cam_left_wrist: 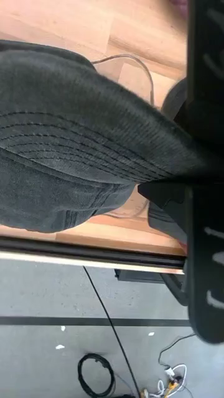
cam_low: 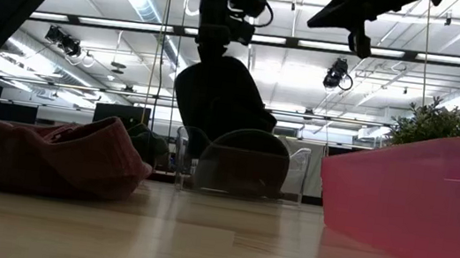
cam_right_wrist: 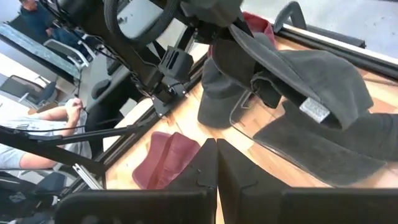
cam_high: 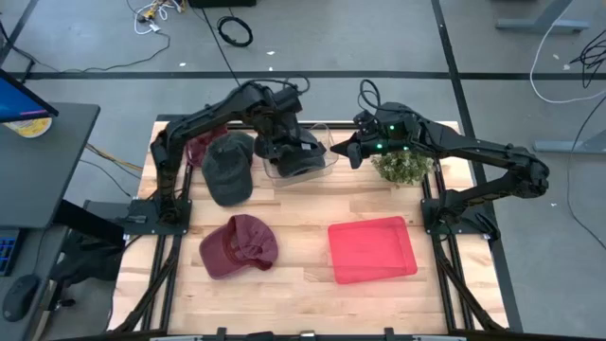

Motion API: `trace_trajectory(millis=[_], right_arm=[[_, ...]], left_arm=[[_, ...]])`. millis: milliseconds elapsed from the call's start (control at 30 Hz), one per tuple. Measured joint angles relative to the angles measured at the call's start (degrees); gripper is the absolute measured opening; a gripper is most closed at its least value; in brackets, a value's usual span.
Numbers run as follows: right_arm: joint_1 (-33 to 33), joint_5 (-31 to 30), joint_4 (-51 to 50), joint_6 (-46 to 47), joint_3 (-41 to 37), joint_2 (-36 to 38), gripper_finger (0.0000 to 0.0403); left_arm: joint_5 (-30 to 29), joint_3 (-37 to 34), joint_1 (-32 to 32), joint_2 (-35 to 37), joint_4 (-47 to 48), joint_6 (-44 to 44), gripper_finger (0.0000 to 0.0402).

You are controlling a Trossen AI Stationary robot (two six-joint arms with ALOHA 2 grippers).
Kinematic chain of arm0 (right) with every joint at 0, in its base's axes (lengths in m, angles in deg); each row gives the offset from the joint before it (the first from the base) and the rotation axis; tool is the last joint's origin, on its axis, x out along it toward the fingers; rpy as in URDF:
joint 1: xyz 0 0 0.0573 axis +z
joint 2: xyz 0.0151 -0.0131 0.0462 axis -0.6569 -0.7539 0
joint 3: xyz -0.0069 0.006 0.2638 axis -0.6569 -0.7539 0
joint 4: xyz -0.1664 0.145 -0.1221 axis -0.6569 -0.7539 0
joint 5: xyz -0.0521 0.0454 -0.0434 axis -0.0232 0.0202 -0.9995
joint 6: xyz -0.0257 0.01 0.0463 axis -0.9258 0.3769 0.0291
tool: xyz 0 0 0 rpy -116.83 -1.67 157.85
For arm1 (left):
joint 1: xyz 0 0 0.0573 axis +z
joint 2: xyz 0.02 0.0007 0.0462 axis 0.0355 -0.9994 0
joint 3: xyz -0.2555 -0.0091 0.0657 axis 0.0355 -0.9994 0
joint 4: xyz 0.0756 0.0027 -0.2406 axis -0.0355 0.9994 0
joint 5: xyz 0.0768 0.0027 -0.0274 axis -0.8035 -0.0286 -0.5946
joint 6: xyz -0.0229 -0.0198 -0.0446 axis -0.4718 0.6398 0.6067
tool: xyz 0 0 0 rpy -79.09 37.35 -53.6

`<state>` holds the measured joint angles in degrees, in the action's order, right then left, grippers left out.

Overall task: Pick & Place hat
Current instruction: Put the bottom black cap into the transparent bin

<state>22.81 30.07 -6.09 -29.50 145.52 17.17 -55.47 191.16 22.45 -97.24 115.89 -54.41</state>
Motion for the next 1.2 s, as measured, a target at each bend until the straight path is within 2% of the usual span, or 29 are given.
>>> trace_trajectory(millis=[200,500,800,1200], right_arm=[[0.65,-0.07,0.31,0.3,-0.02,-1.73,0.0004],[1.22,-1.73,1.52,-0.13,-0.02,-1.75,0.0004],[1.22,-1.75,3.71,-0.02,-0.02,-1.75,0.0004],[1.22,-3.24,4.6,-0.22,-0.02,-1.75,0.0004]], left_arm=[[0.39,0.0,-0.39,-3.38,-0.77,-0.67,0.001],[-0.37,0.07,0.04,-5.39,-8.8,-0.05,0.001],[-0.51,0.09,-0.65,-8.37,-9.05,-0.58,0.001],[-7.62,0.09,-3.9,-14.59,-11.58,-0.05,0.0011]])
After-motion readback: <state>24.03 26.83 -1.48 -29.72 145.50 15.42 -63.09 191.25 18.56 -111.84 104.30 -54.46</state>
